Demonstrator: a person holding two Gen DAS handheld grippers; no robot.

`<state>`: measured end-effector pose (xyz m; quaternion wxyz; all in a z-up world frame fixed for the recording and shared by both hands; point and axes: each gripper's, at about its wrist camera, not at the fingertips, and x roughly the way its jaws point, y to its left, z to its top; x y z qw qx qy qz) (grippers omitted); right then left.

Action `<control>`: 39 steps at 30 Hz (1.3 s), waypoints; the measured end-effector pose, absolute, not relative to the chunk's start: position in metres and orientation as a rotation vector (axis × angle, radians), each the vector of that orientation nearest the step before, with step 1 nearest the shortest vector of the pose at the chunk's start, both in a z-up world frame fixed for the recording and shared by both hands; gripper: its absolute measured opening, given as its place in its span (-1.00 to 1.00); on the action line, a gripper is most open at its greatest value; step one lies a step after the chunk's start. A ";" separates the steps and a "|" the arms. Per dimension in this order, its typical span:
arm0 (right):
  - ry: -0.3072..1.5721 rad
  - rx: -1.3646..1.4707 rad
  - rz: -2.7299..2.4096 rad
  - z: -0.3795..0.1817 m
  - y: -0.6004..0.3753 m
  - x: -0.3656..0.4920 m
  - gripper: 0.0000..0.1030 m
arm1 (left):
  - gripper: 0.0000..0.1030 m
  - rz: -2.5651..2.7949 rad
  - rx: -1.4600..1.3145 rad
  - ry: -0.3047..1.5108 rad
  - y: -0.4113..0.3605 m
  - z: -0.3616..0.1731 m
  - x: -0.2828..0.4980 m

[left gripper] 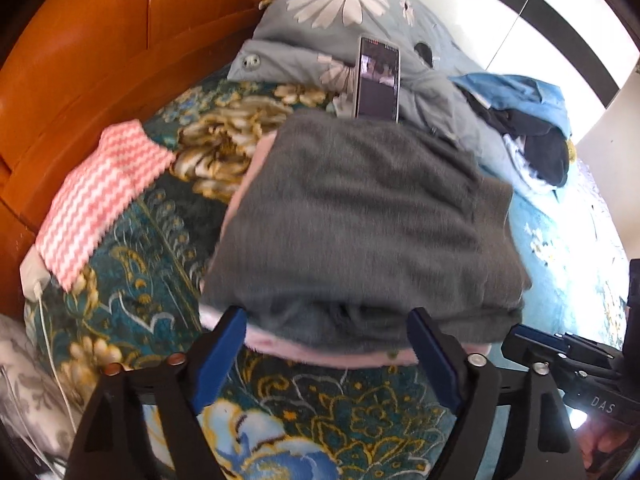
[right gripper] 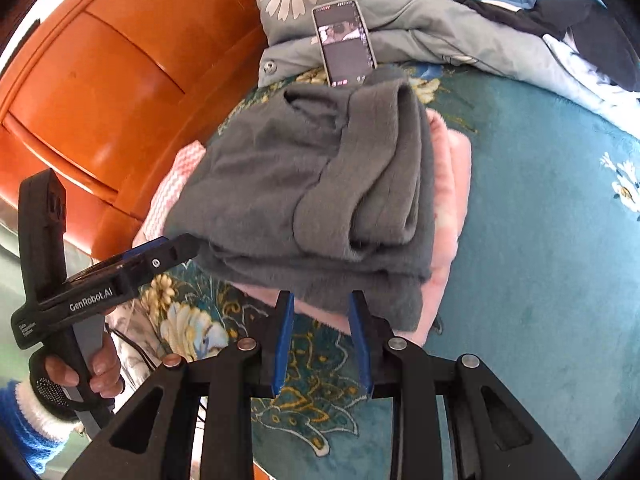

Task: Fold clothes

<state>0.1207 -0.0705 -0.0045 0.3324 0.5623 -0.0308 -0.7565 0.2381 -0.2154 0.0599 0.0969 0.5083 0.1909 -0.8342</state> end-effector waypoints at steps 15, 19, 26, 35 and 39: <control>0.027 1.514 -1.991 -0.034 -0.080 0.152 -0.08 | 1.00 -2.327 1.524 0.711 -0.215 0.008 0.261; 0.047 1.518 -1.991 -0.039 -0.082 0.158 0.03 | 1.00 -2.307 1.508 0.711 -0.214 0.006 0.265; 0.053 1.490 -2.036 -0.037 -0.077 0.163 0.13 | 1.00 -2.286 1.503 0.606 -0.202 0.008 0.264; 0.042 1.455 -2.090 -0.028 -0.070 0.166 0.36 | 1.00 -2.265 1.467 0.536 -0.196 0.016 0.263; 0.060 1.430 -2.111 -0.023 -0.070 0.168 0.39 | 1.00 -2.248 1.449 0.523 -0.205 0.023 0.259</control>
